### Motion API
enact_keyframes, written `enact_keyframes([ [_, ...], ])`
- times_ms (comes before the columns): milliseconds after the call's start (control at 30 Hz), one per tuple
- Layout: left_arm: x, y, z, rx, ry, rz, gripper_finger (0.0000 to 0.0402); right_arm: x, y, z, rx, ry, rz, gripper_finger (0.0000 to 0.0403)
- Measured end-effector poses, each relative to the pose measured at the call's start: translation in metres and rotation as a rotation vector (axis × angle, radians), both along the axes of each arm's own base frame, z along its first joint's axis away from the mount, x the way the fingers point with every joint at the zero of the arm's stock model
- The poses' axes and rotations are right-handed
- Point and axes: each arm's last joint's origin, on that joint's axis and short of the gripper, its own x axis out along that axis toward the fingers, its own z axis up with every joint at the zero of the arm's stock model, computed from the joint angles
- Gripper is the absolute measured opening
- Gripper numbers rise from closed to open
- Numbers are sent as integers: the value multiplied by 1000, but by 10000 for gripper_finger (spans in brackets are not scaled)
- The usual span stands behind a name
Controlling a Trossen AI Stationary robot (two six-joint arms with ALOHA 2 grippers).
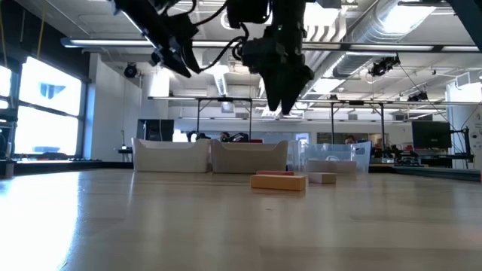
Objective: Sort & place blocks by color
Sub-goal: Put the orange block into the white bin
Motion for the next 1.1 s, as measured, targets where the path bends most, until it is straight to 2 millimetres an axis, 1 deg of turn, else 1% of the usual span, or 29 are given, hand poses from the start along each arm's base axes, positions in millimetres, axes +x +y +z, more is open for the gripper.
enact_keyframes([
  [100,-4,-15,2,-32,37,-33,222,4,-1,-11,-3,29,7,224],
  [267,-4,-34,-3,-105,118,-85,223,13,-2,-33,-1,81,13,224],
  [433,1,-48,-25,-156,170,-123,223,19,-5,-49,3,108,10,224],
  [567,1,-54,-40,-170,204,-94,223,22,-5,-61,5,129,10,224],
  [633,1,-56,-43,-159,221,-68,223,25,-6,-69,7,142,9,224],
  [733,-1,-57,-42,-134,236,-22,223,28,-7,-81,9,164,7,224],
  [933,-10,-59,-32,-83,212,38,223,31,-12,-105,16,218,-2,224],
  [1033,-16,-62,-27,-71,199,43,223,32,-13,-112,20,235,-5,224],
  [1100,-19,-64,-23,-61,181,44,223,32,-14,-113,22,237,-7,223],
])
